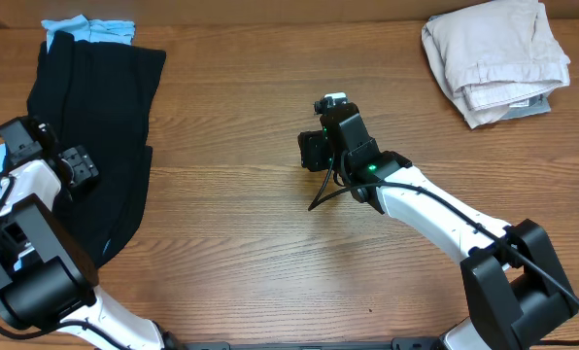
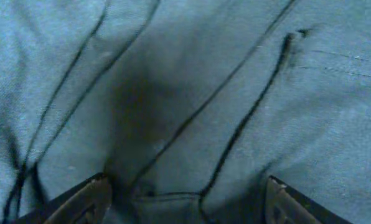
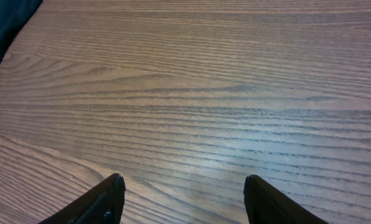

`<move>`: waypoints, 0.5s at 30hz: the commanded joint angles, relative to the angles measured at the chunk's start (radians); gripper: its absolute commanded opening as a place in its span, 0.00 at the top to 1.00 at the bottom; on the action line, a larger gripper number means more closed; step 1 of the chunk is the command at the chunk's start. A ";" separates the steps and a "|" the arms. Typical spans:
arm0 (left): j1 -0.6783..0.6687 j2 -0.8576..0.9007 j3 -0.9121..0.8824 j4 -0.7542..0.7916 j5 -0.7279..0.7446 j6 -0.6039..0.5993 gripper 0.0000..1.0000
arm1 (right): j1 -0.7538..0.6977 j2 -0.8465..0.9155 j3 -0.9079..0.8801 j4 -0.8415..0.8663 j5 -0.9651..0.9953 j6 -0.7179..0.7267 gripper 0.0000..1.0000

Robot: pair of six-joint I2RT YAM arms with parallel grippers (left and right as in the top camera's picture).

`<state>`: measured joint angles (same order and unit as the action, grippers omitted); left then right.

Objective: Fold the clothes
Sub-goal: 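Reach the left gripper to the black garment on the pile and grasp it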

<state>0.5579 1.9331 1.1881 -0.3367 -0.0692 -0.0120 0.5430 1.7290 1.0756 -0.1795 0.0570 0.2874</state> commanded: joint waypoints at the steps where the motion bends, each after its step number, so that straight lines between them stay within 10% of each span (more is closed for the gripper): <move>1: 0.005 0.007 0.021 -0.003 0.018 -0.021 0.27 | 0.000 -0.003 0.023 0.010 0.014 -0.003 0.35; 15: 0.003 -0.002 0.026 -0.005 0.060 -0.021 0.67 | 0.000 -0.003 0.023 0.009 0.032 -0.003 0.35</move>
<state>0.5568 1.9331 1.1885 -0.3397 -0.0330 -0.0280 0.5430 1.7290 1.0756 -0.1768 0.0669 0.2871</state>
